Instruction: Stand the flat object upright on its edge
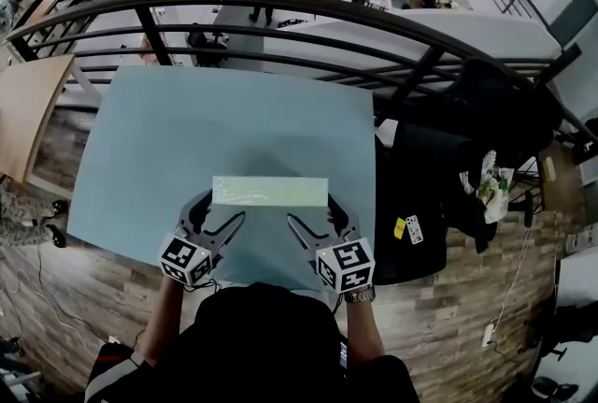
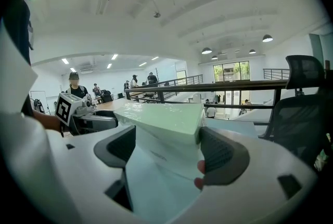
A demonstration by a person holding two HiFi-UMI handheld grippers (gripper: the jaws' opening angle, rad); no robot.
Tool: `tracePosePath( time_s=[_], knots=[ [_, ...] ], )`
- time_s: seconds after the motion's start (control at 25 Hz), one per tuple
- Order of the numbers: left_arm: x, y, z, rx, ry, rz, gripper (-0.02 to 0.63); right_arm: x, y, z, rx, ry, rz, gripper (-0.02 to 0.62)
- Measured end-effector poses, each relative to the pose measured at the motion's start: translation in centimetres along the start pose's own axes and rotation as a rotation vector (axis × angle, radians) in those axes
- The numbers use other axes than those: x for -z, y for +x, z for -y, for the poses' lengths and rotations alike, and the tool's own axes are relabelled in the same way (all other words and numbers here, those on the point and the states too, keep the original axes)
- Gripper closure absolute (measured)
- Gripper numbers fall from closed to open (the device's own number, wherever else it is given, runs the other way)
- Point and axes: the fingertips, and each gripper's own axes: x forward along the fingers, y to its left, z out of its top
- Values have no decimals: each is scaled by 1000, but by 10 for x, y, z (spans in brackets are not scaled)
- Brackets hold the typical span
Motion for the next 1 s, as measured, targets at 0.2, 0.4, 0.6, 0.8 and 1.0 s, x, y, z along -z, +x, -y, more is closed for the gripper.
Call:
tracePosePath(
  time_s=[0.2,0.4,0.6,0.8,1.0],
  knots=[
    [-2,-3,0,2,4,-4,282,-2,0,-3,9,1,2,229],
    [-3,-7,3,2,4,-15,284,-2,-2,-4,16,4,-5,229],
    [-2,-11,3,3,10,-23,282,2,-2,-8,20,12,-14,229],
    [-3,-14,3,-1,9,-30,284,8,0,-11,24,28,-23,229],
    [-3,-14,2,1,17,-31,284,12,0,-11,33,42,-26,229]
  ],
)
